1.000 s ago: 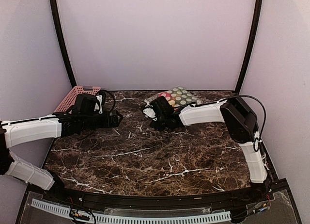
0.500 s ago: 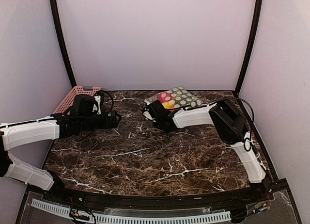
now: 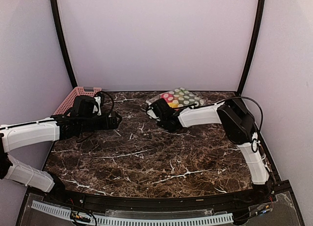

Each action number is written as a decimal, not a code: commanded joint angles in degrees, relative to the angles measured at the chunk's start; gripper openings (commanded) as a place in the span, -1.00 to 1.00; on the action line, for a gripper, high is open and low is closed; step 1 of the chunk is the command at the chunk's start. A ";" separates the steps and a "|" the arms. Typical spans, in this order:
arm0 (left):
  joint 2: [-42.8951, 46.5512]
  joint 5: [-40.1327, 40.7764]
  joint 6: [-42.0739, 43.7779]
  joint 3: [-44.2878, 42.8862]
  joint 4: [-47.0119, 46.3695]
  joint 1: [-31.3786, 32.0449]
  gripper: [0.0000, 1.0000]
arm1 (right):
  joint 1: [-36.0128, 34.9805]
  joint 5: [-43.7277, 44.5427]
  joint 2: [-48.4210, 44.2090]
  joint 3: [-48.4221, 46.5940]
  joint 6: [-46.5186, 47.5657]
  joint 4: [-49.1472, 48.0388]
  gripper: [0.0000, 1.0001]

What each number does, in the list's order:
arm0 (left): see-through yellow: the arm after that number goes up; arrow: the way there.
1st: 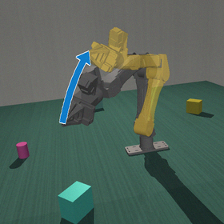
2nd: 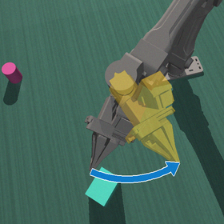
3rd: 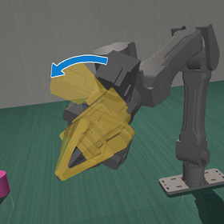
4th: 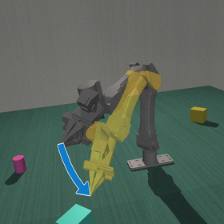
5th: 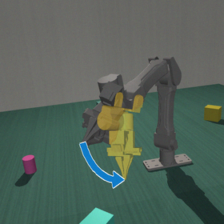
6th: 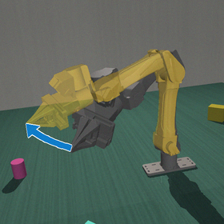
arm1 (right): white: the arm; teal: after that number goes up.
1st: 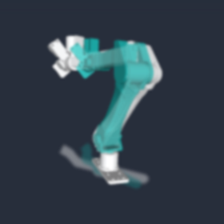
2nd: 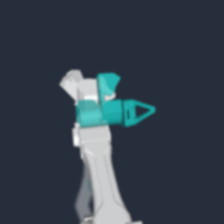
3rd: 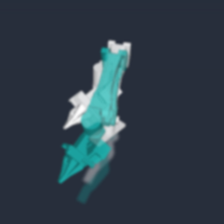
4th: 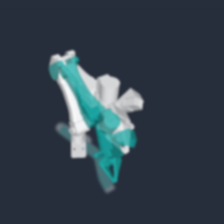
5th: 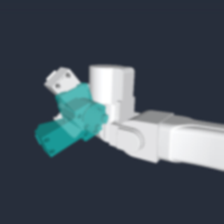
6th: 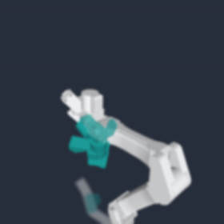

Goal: Open the zip-top bag and remove the fake food

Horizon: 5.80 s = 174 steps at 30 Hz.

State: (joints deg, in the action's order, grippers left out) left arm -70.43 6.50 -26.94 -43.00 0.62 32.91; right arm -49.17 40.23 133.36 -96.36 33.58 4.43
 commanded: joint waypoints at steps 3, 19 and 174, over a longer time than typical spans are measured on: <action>2.21 1.93 -0.73 0.85 -2.09 -0.30 0.98 | 0.01 -3.59 -9.20 2.94 -3.17 1.58 -1.00; 12.69 -5.22 12.22 5.57 -8.53 -0.21 0.98 | -1.11 -25.25 -38.11 17.71 -7.99 6.11 -1.00; 7.92 -11.15 17.16 6.18 -21.70 2.10 -0.98 | -5.74 -41.66 -68.88 39.60 -26.68 22.77 -1.00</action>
State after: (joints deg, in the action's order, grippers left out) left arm -62.89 -12.60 -8.38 -37.43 -20.91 38.04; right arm -55.81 -4.58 67.09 -58.63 8.88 20.93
